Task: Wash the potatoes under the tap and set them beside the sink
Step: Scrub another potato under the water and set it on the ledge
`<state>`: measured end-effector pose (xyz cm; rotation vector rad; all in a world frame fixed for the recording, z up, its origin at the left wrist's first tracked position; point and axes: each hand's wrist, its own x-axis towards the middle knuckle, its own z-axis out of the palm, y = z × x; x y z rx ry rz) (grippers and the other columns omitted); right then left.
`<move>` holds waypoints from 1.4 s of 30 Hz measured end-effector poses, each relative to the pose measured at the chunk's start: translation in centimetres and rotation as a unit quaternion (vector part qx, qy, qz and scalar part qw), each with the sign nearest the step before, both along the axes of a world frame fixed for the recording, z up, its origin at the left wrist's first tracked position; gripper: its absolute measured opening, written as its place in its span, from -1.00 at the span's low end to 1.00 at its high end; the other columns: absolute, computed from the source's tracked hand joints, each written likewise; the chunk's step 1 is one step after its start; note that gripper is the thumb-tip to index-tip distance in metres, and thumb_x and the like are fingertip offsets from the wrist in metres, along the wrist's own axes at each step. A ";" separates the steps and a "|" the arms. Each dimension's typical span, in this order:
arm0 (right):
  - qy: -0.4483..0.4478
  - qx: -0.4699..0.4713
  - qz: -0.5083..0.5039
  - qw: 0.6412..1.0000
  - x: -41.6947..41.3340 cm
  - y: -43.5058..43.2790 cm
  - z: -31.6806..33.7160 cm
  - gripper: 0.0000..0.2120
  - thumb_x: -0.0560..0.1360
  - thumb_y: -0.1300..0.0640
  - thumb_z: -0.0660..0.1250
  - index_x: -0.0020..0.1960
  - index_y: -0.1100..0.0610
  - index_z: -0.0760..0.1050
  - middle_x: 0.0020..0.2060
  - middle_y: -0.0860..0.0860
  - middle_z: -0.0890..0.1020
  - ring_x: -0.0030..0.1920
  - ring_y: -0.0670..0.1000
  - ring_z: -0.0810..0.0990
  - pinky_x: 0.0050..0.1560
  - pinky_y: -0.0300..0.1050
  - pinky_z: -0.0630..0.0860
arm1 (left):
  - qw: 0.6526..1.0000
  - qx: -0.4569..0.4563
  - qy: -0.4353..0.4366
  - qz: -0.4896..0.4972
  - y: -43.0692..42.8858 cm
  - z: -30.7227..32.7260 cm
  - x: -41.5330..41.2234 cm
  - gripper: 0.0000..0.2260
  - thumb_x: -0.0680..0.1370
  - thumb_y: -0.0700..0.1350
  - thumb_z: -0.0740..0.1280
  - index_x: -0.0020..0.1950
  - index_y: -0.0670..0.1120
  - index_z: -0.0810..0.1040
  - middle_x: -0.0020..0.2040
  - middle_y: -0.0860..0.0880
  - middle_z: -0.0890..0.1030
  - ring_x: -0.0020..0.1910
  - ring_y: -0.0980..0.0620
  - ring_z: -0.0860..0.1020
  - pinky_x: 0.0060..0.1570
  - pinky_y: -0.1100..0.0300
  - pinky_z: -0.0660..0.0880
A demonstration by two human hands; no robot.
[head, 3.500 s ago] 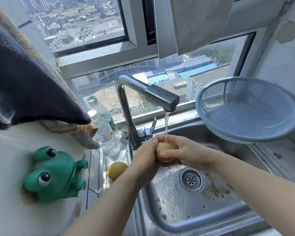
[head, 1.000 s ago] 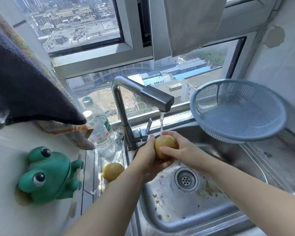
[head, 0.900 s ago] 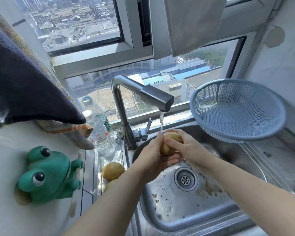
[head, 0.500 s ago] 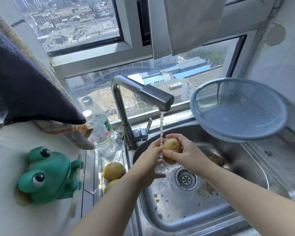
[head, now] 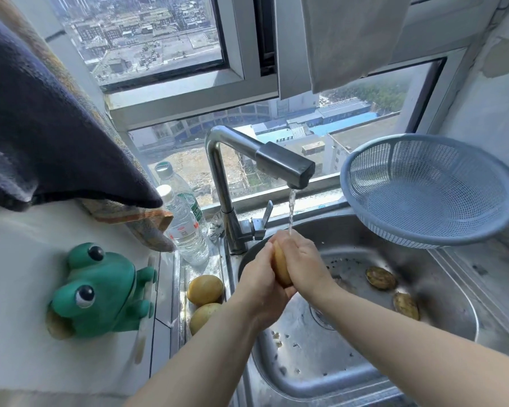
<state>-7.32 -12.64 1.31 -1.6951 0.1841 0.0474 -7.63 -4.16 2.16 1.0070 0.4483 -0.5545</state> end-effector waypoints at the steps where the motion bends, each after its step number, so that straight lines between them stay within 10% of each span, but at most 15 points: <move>1: 0.016 0.013 0.009 1.000 0.1 0.1 0.1 -0.73 0.61 0.00 0.12 -0.01 0.09 0.54 -0.06 0.05 0.60 0.02 0.02 0.57 0.14 0.01 0.50 | 1.000 0.002 0.003 0.009 0.1 0.1 0.1 -0.69 0.67 0.00 0.08 0.24 -0.07 0.54 0.17 -0.11 0.63 0.18 -0.01 0.57 -0.01 0.04 0.57; 5: 0.081 0.092 0.159 0.980 0.1 -1.2 0.9 -0.75 0.63 0.08 0.11 0.28 0.05 0.38 0.16 0.04 0.50 0.20 -0.05 0.48 0.18 -0.23 0.45 | 0.999 0.015 0.037 0.009 0.9 0.6 0.8 -0.77 0.66 0.00 0.12 0.10 -0.04 0.53 0.01 -0.11 0.62 -0.12 -0.01 0.60 -0.29 0.14 0.57; 10: 0.091 0.110 0.209 0.967 0.2 -3.1 0.6 -0.58 0.62 0.17 0.14 0.46 0.11 0.19 0.25 0.07 0.47 0.30 0.02 0.44 0.41 0.00 0.31 | 0.999 -0.002 0.047 -0.018 0.9 1.1 0.7 -0.74 0.66 0.01 0.11 0.16 -0.06 0.52 -0.05 -0.14 0.59 -0.19 -0.03 0.56 -0.29 0.19 0.52; 16: 0.005 0.041 0.013 0.999 0.1 -1.5 0.7 -0.71 0.64 0.09 0.07 0.05 0.12 0.57 -0.06 0.06 0.64 0.00 0.01 0.60 0.03 -0.20 0.54 | 0.999 0.018 -0.044 0.004 -0.9 0.5 0.1 -0.75 0.66 -0.08 0.11 0.30 -0.08 0.43 0.16 -0.16 0.52 0.08 -0.04 0.53 -0.13 0.10 0.52; 21: 0.104 0.215 0.051 0.970 0.6 -2.2 0.7 -0.68 0.64 0.06 0.10 0.02 0.15 0.60 -0.09 0.11 0.65 -0.08 0.04 0.59 -0.07 -0.08 0.53 | 0.998 0.044 -0.033 -0.018 0.4 0.6 0.4 -0.74 0.66 -0.01 0.11 0.24 -0.01 0.52 0.07 -0.12 0.59 -0.13 0.00 0.54 -0.33 0.20 0.48; 25: 0.092 0.267 0.092 0.955 0.4 -3.4 0.4 -0.70 0.56 0.00 0.18 0.12 0.15 0.55 0.06 0.12 0.64 0.05 0.06 0.59 0.09 -0.02 0.52 | 0.999 0.031 -0.007 -0.031 1.3 0.7 0.4 -0.73 0.65 0.01 0.15 0.21 -0.06 0.55 0.08 -0.14 0.61 -0.12 -0.01 0.53 -0.31 0.21 0.52; 30: -0.009 0.064 0.127 0.990 -0.4 -2.9 0.1 -0.70 0.51 0.09 0.35 0.23 0.02 0.53 0.08 0.02 0.64 0.10 -0.09 0.61 0.06 -0.22 0.55 | 1.000 0.022 0.011 -0.018 1.3 0.8 0.4 -0.66 0.65 0.04 0.12 0.26 -0.13 0.52 0.12 -0.18 0.64 -0.08 -0.04 0.60 -0.31 0.22 0.56; 42: 0.064 0.152 -0.016 0.986 0.8 -0.3 0.3 -0.78 0.59 0.11 0.18 -0.12 0.15 0.54 -0.09 0.13 0.60 -0.04 0.08 0.58 0.07 0.01 0.54 | 0.997 0.066 -0.025 0.016 -0.8 0.3 -0.1 -0.79 0.65 -0.02 0.16 0.15 -0.06 0.52 0.03 -0.10 0.57 -0.01 0.00 0.54 -0.22 0.15 0.51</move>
